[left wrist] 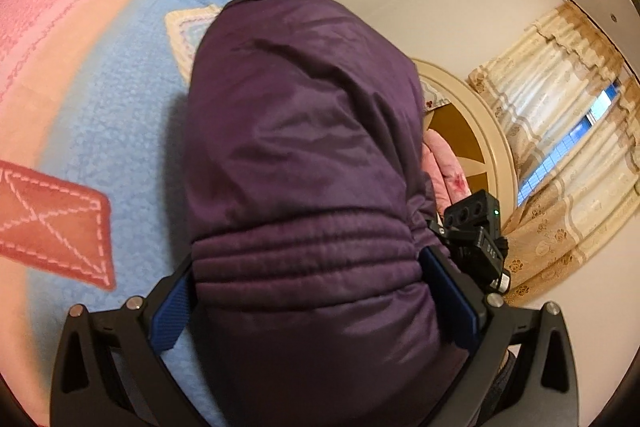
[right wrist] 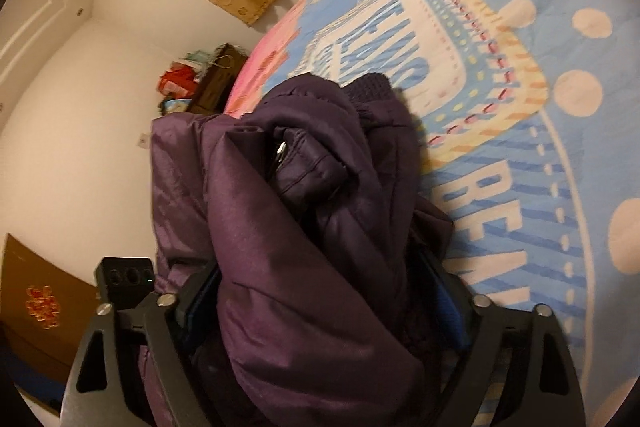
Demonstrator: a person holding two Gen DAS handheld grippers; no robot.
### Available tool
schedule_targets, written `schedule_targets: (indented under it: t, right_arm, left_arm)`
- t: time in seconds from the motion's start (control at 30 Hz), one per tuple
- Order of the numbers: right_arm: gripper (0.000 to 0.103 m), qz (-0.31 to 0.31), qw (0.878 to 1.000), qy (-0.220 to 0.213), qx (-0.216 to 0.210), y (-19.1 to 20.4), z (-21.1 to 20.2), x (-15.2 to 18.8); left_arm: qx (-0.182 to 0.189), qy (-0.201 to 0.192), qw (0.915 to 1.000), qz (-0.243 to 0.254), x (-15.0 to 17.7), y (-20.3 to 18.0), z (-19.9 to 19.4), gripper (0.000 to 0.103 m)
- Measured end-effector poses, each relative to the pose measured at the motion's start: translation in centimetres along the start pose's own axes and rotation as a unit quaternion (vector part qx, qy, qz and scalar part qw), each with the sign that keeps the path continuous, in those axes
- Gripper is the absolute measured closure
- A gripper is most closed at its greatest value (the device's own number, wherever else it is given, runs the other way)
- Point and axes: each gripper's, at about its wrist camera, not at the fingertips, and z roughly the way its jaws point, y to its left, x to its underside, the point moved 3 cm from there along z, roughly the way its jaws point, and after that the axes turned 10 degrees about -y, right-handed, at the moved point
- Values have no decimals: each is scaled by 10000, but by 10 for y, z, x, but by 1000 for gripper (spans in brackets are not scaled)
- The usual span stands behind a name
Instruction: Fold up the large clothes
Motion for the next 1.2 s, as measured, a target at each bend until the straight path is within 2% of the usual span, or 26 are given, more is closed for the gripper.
schedule_targets:
  t: [0.07, 0.17, 0.3, 0.43, 0.7, 1.03, 1.2]
  right_arm:
    - [43, 118, 9996, -35, -273, 2, -4, 6]
    - [50, 192, 9981, -181, -559, 5, -14, 16]
    - [54, -9, 9969, -242, -749, 26, -27, 31]
    - [56, -210, 9948, -135, -984, 56, -25, 50]
    - [57, -558, 9867, 346, -1490, 128, 14, 92]
    - [58, -847, 9711, 1112, -1935, 212, 97, 139]
    - [58, -937, 9642, 1423, -2034, 244, 138, 153]
  left_arm:
    - [-54, -68, 9997, 237, 1, -15, -2, 1]
    - [-182, -123, 9979, 616, 3, -39, -5, 2]
    - [-381, -169, 9947, 938, 6, -65, -20, 2]
    - [-659, -311, 9914, 1083, 7, -70, -44, 2]
    - [-1271, -741, 9815, 1223, 7, -45, -111, 2]
    - [-1942, -1258, 9682, 951, 10, -3, -187, 2]
    - [-2273, -1429, 9595, 855, 4, 13, -205, 2]
